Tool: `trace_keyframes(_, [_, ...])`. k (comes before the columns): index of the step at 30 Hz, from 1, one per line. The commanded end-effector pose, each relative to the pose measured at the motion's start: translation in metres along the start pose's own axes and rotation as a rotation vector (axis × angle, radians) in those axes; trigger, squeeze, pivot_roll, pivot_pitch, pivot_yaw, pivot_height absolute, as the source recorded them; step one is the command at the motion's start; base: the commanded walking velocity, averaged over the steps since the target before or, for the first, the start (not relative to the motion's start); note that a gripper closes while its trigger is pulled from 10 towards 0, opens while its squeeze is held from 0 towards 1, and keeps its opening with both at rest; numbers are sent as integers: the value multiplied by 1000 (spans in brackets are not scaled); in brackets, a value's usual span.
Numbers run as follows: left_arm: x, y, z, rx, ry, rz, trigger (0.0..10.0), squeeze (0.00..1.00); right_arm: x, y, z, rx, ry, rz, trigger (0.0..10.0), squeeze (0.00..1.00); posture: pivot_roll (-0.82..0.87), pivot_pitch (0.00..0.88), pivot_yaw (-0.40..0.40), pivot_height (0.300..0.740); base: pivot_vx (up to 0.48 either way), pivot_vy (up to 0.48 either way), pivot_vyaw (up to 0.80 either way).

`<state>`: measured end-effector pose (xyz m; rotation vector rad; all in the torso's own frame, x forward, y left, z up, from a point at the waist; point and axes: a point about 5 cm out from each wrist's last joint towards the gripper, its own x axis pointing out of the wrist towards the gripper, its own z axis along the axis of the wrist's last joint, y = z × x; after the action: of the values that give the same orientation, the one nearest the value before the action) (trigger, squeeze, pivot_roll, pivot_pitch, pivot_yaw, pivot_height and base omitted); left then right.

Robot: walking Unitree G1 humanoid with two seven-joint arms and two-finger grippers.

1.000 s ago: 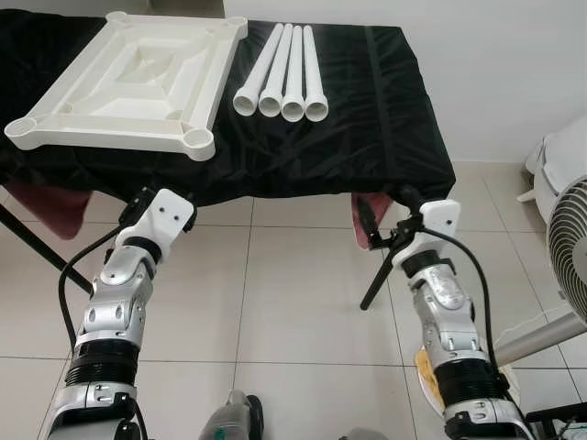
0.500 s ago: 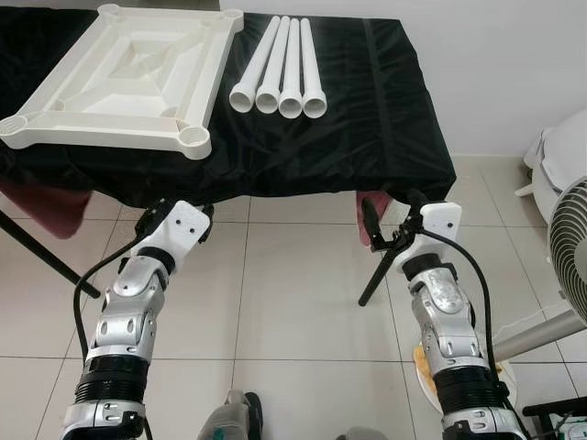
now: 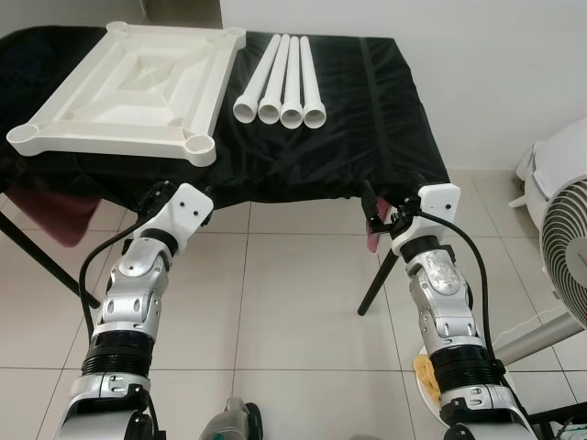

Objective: Building children table

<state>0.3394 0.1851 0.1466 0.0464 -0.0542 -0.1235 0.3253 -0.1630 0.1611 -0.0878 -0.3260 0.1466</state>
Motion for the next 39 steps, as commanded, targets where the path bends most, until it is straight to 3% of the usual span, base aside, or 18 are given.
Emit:
trace_keyframes(1, [0,4,-5,-1,24,78,10000,0,-2,2,-6,7,16,-13,10000,0,-82,5,75,740,0,0,0])
trace_keyframes(18, [7,-5,-17,-7,64,27,10000,0,-19,-5,-12,6,34,-79,10000,0,-150,46,123,740,0,0,0])
trace_keyframes(39, [4,-11,-18,10,49,0,10000,0,-24,-9,-8,3,21,-96,10000,0,-123,69,110,740,0,0,0])
